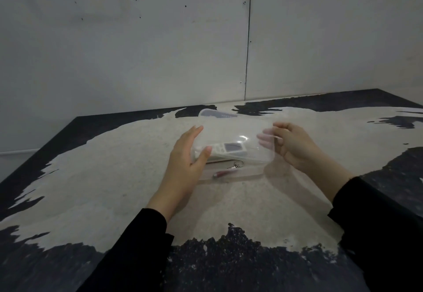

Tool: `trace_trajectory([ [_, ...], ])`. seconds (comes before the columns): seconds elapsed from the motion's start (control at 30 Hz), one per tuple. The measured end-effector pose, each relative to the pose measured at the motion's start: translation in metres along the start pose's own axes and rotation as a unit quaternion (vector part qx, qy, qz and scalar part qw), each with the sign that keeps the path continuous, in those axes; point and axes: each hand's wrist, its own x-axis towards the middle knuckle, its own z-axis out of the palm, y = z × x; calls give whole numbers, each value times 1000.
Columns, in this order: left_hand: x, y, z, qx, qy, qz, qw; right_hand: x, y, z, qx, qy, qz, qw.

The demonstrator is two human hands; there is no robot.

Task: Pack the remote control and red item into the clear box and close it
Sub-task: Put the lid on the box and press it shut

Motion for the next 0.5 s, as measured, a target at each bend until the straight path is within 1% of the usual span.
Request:
trace_trajectory([
  [0.03, 2, -2, -2, 24, 15, 7, 1000, 0, 2, -1, -82, 20, -36, 996],
  [0.1, 7, -4, -5, 89, 36, 19, 995, 1, 10, -3, -253, 52, -111, 960],
  [0.17, 9, -2, -7, 129, 48, 14, 990, 2, 20, -2, -352, 51, -145, 923],
  [0.23, 10, 0, -9, 150, 53, 0, 987, -2, 27, 0, -404, 15, -136, 905],
  [0.37, 11, -1, -17, 239, 39, -30, 970, -11, 29, 4, -454, -81, -115, 880],
  [0.43, 10, 1, -19, 296, 20, -26, 955, -12, 31, 5, -485, -90, -132, 860],
  [0.5, 8, 4, -18, 343, -6, -20, 939, -10, 34, 5, -508, -80, -166, 841],
])
